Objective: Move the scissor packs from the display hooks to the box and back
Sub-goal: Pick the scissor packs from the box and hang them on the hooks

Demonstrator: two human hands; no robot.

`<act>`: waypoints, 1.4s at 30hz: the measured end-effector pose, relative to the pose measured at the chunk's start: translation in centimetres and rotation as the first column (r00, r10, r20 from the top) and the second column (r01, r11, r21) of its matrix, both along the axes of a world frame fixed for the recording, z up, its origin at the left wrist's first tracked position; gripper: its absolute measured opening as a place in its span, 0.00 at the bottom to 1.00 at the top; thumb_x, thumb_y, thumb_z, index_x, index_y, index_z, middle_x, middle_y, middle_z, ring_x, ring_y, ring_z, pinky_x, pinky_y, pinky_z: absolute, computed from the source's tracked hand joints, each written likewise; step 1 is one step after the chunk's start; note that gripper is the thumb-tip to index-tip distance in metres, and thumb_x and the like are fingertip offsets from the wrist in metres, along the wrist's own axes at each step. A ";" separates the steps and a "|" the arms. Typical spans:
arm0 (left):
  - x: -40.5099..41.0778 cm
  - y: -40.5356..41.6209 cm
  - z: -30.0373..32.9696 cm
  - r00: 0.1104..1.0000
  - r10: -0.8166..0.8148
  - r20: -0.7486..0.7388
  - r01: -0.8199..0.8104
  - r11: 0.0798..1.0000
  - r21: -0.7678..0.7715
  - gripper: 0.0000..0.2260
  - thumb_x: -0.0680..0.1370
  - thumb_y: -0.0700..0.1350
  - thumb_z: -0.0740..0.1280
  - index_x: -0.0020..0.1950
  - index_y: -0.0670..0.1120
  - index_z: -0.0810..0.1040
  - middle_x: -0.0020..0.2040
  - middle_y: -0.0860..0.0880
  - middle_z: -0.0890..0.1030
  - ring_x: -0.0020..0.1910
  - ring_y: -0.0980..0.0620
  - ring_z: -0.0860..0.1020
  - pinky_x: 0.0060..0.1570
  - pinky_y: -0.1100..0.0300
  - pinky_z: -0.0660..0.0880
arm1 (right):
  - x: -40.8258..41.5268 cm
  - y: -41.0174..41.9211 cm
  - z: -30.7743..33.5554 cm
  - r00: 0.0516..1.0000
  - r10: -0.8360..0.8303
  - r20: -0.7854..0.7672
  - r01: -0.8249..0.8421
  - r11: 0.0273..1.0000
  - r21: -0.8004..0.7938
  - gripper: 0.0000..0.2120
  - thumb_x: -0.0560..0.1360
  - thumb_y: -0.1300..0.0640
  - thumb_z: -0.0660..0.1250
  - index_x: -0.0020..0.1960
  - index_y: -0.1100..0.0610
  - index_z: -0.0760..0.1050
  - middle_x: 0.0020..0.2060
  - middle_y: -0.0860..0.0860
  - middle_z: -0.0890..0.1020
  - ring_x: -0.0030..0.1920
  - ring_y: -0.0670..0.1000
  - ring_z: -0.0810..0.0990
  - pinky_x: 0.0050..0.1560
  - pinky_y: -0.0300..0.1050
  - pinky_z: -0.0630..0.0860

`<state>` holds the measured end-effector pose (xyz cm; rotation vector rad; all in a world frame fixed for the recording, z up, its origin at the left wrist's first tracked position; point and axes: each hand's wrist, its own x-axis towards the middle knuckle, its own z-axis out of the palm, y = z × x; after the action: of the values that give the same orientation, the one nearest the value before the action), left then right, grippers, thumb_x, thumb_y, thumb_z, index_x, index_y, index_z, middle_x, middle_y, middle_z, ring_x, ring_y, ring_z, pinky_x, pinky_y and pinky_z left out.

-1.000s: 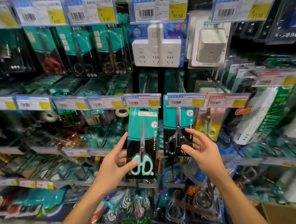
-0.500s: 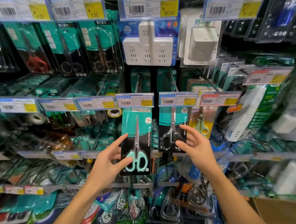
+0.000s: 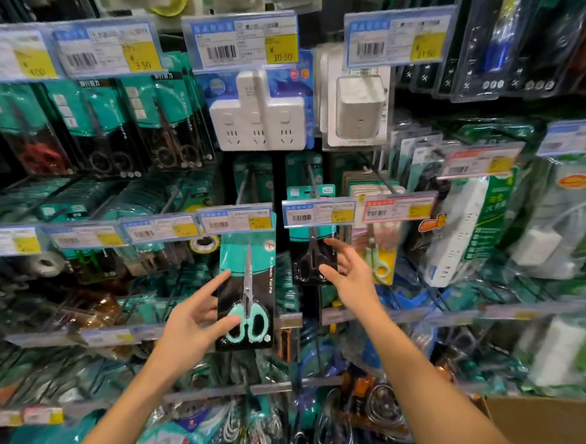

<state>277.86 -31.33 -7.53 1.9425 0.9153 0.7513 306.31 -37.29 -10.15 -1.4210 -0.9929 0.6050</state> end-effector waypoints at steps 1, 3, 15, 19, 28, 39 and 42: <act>0.1 0.3 0.1 1.000 -0.002 -0.003 0.002 1.000 0.007 0.30 0.74 0.47 0.73 0.70 0.68 0.66 0.61 0.64 0.75 0.62 0.59 0.72 0.63 0.59 0.70 | 0.0 0.3 0.0 1.000 -0.002 -0.018 0.002 1.000 0.011 0.22 0.77 0.66 0.66 0.61 0.42 0.72 0.56 0.42 0.77 0.62 0.46 0.73 0.65 0.40 0.69; 0.1 0.9 0.1 1.000 0.002 -0.005 -0.002 1.000 0.014 0.30 0.73 0.46 0.73 0.70 0.66 0.67 0.60 0.60 0.77 0.64 0.57 0.73 0.62 0.60 0.70 | -0.2 1.0 0.0 0.998 -0.001 -0.055 0.003 1.000 0.029 0.21 0.77 0.67 0.66 0.62 0.46 0.72 0.54 0.41 0.78 0.58 0.43 0.78 0.60 0.37 0.74; 0.3 0.8 -0.2 0.999 0.028 -0.019 -0.027 0.999 0.038 0.30 0.74 0.44 0.73 0.70 0.66 0.66 0.57 0.61 0.76 0.63 0.57 0.72 0.61 0.65 0.69 | 0.8 6.0 0.2 0.974 -0.082 -0.210 0.100 0.992 0.074 0.23 0.74 0.80 0.59 0.59 0.57 0.73 0.42 0.50 0.80 0.47 0.50 0.79 0.45 0.34 0.79; 0.0 0.9 -0.3 0.998 0.053 -0.018 -0.053 0.998 0.036 0.30 0.74 0.48 0.73 0.71 0.67 0.66 0.57 0.56 0.79 0.61 0.55 0.76 0.60 0.64 0.72 | 0.7 6.2 -0.3 0.982 -0.145 -0.122 0.151 0.988 0.041 0.20 0.75 0.76 0.62 0.61 0.60 0.74 0.43 0.56 0.80 0.42 0.47 0.80 0.39 0.29 0.76; 0.9 -0.9 0.3 0.999 0.042 0.007 -0.042 0.999 -0.004 0.30 0.76 0.43 0.71 0.74 0.60 0.65 0.51 0.53 0.76 0.53 0.58 0.73 0.61 0.49 0.68 | -0.3 4.9 0.1 0.969 -0.177 -0.175 0.163 0.983 -0.089 0.21 0.76 0.68 0.67 0.67 0.55 0.75 0.49 0.51 0.81 0.47 0.47 0.78 0.52 0.41 0.76; 1.4 -2.0 0.0 0.994 0.046 0.094 -0.041 0.998 -0.052 0.28 0.76 0.39 0.71 0.72 0.56 0.65 0.54 0.63 0.76 0.50 0.79 0.74 0.47 0.79 0.71 | -8.2 -2.7 0.9 0.984 0.115 -0.137 -0.123 0.991 -0.051 0.17 0.76 0.55 0.70 0.63 0.47 0.75 0.59 0.48 0.80 0.54 0.41 0.81 0.55 0.43 0.80; 1.2 -2.2 -0.7 0.993 0.049 0.110 -0.041 0.996 -0.073 0.29 0.75 0.45 0.72 0.72 0.62 0.66 0.60 0.60 0.77 0.58 0.72 0.74 0.54 0.73 0.73 | -9.7 -4.4 1.0 0.969 0.203 -0.140 -0.215 0.974 -0.072 0.18 0.75 0.58 0.71 0.64 0.49 0.75 0.56 0.45 0.79 0.51 0.38 0.82 0.48 0.34 0.79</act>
<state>279.08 -33.58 -8.26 1.8047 0.9080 0.8345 296.62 -41.67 -9.14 -1.3414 -1.0282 0.8960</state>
